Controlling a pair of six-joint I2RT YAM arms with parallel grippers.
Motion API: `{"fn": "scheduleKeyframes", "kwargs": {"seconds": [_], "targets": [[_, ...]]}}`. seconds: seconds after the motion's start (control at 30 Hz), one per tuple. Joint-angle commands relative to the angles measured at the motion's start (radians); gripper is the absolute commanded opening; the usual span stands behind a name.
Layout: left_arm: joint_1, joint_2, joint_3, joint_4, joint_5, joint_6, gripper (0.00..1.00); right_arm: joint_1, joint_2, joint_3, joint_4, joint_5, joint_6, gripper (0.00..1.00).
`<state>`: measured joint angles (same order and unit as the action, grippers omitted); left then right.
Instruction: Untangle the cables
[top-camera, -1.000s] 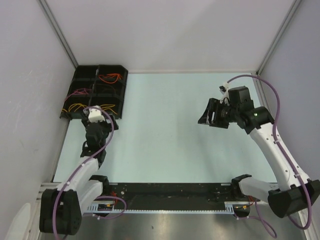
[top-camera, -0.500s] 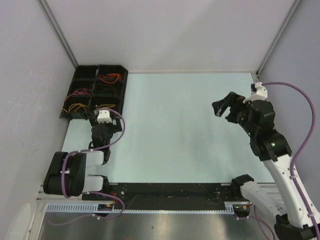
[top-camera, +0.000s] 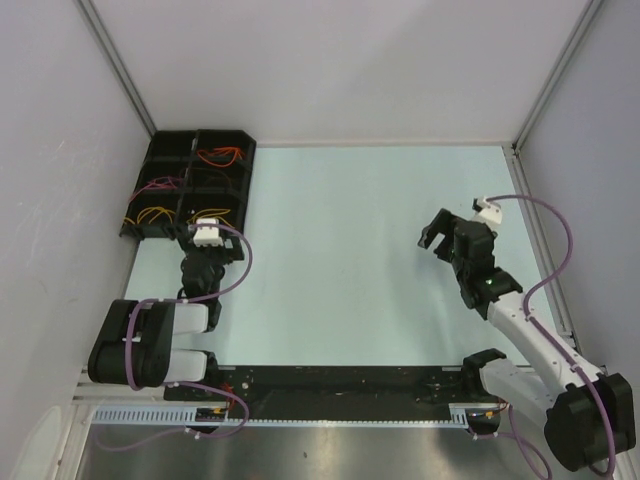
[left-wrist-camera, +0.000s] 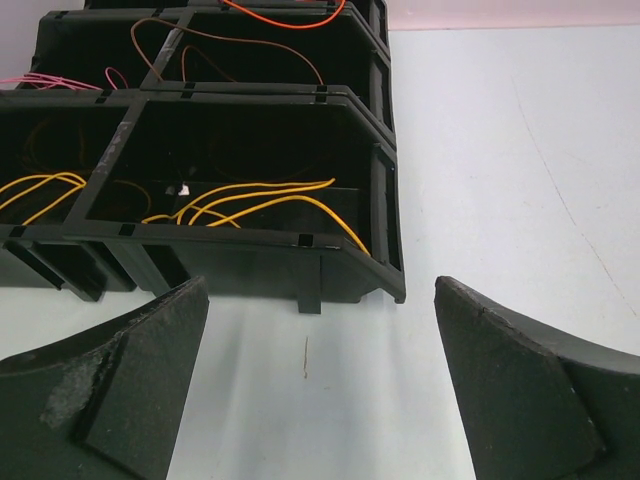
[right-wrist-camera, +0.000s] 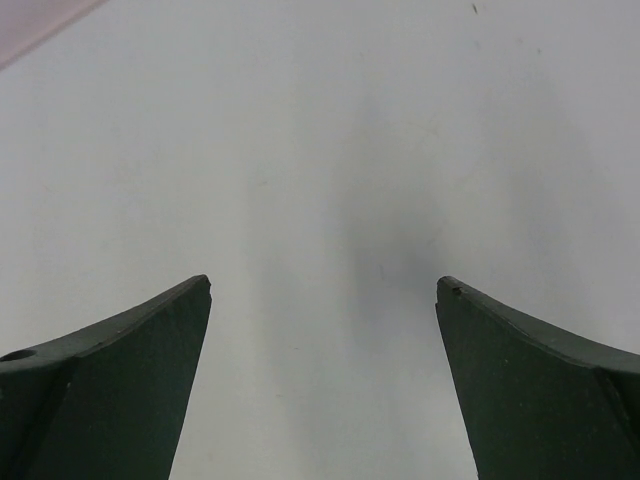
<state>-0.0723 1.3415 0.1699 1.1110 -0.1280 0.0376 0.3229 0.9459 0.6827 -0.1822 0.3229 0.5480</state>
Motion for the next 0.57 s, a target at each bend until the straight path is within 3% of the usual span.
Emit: {"fn": "scheduleKeyframes", "kwargs": {"seconds": [0.0, 0.17, 0.2, 0.47, 0.53], "targets": [[-0.004, -0.002, -0.007, 0.082, 0.022, 0.018, 1.00, 0.001, -0.021, -0.142, 0.383, 0.041, -0.115, 1.00], [-0.004, -0.001, -0.006, 0.082, 0.024, 0.016, 1.00, -0.001, -0.003, -0.288, 0.564, 0.091, -0.200, 1.00], [-0.004, -0.002, -0.004, 0.081, 0.024, 0.018, 1.00, -0.004, 0.001, -0.308, 0.640, 0.088, -0.277, 1.00], [-0.003, 0.001, -0.003, 0.078, 0.025, 0.015, 1.00, -0.076, 0.106, -0.379, 0.854, -0.062, -0.535, 1.00], [-0.003, -0.002, -0.007, 0.084, 0.022, 0.012, 1.00, -0.111, 0.114, -0.367, 0.825, -0.087, -0.539, 1.00]]}}
